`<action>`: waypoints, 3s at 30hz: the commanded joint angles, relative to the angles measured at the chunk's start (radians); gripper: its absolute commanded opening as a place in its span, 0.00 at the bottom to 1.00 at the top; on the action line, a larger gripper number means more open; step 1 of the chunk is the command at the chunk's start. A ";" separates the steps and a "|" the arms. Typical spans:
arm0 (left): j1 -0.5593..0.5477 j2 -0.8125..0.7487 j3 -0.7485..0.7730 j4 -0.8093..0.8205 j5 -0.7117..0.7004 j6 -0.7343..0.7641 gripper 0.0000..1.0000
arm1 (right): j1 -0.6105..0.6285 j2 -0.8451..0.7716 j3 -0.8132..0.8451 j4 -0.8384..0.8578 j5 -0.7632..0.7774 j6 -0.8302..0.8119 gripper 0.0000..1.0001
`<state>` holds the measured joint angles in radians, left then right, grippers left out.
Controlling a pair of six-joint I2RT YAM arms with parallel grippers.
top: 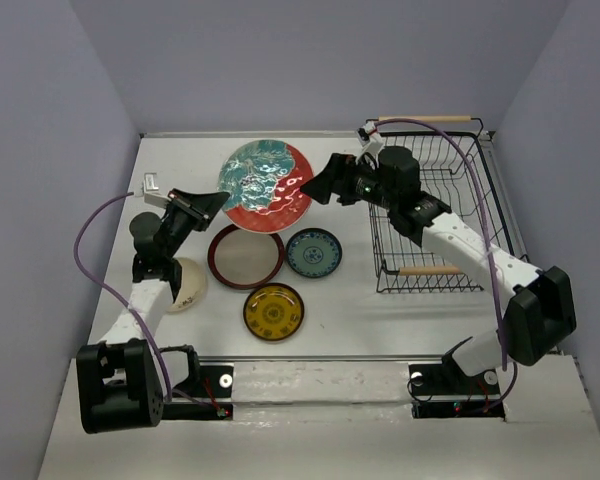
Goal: Load the plates into the dish rack
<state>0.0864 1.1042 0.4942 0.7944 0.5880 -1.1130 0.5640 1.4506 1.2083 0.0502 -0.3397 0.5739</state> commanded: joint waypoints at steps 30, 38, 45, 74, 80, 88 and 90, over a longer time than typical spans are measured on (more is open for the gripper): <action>-0.253 -0.412 -0.005 -0.373 0.193 0.435 0.99 | -0.397 -0.222 0.262 -0.300 0.308 -0.133 0.07; -0.585 -0.668 0.136 -0.793 -0.266 0.812 0.99 | -0.453 -0.190 0.255 -0.241 0.784 -0.501 0.07; -0.656 -0.734 0.139 -0.837 -0.330 0.817 0.99 | -0.497 -0.099 0.289 -0.207 0.797 -0.816 0.07; -0.646 -0.690 0.133 -0.825 -0.283 0.803 0.99 | -0.644 0.165 0.349 -0.204 0.740 -0.919 0.07; -0.643 -0.688 0.132 -0.824 -0.278 0.803 0.99 | -0.644 0.169 0.341 -0.204 0.731 -0.922 0.07; -0.642 -0.684 0.132 -0.824 -0.274 0.802 0.99 | -0.644 0.163 0.350 -0.178 0.749 -0.916 0.07; -0.642 -0.681 0.132 -0.822 -0.274 0.803 0.99 | -0.644 0.146 0.373 -0.176 0.736 -0.916 0.07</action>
<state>-0.5610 0.4114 0.6159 -0.0654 0.2935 -0.3222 -0.0795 1.6573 1.4574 -0.3283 0.3912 -0.3511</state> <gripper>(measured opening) 0.990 0.166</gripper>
